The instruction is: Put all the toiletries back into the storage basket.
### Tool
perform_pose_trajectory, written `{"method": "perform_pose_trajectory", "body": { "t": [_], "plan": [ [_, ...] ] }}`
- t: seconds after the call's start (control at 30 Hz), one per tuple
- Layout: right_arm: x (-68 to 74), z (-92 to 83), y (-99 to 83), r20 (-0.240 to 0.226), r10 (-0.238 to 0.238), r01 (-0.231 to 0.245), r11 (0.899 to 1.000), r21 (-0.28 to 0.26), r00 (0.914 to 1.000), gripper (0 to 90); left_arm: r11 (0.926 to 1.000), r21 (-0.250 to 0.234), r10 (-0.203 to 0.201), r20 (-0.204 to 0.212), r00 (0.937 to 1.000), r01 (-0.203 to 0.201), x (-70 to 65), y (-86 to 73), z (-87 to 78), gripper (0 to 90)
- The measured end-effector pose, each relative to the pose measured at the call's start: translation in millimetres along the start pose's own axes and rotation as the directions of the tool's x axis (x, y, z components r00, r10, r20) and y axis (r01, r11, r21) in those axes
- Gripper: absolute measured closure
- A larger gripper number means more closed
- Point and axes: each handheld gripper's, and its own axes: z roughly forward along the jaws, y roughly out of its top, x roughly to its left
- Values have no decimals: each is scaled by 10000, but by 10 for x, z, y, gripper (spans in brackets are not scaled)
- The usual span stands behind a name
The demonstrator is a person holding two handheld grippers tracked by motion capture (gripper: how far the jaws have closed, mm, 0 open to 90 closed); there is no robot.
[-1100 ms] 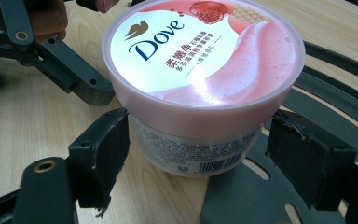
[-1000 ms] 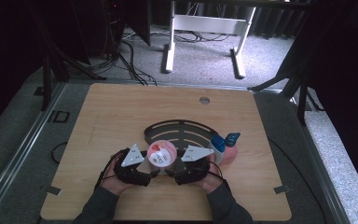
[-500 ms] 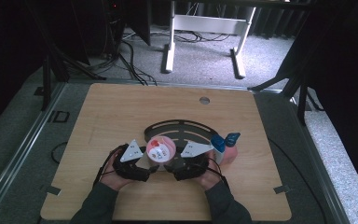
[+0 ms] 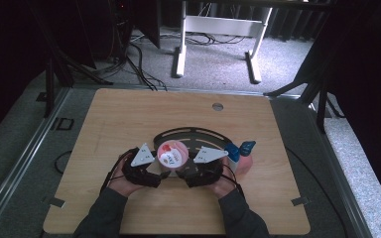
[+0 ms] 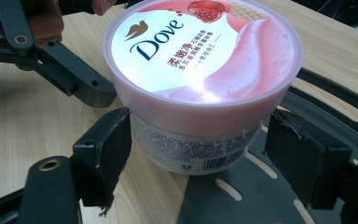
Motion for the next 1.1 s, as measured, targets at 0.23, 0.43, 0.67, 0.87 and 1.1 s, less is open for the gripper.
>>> {"method": "perform_pose_trajectory", "body": {
  "t": [0.23, 0.43, 0.67, 0.87, 1.1],
  "plan": [
    [-41, 15, 9, 78, 78, -78, 10000, -4, 9999, 230, 10000, 9, 22, 90, 10000, -23, 56, 22, 35, 189],
    [-55, 32, 37, 172, 58, -59, 10000, 16, 9998, 234, 9999, -65, -101, 160, 9998, 102, 110, 16, 39, 189],
    [-72, 75, 70, 254, 6, -8, 10000, 67, 9997, 237, 9999, -55, -91, 106, 9999, 91, 162, 14, 48, 189],
    [-96, 117, 97, 390, 107, -107, 9999, -6, 9992, 237, 10000, -23, -96, 7, 10000, 96, 218, 42, 61, 189],
    [-135, 175, 134, 494, 200, -200, 9998, 3, 9986, 237, 9997, -9, -235, -35, 9997, 235, 281, 51, 83, 189]
  ]
}}
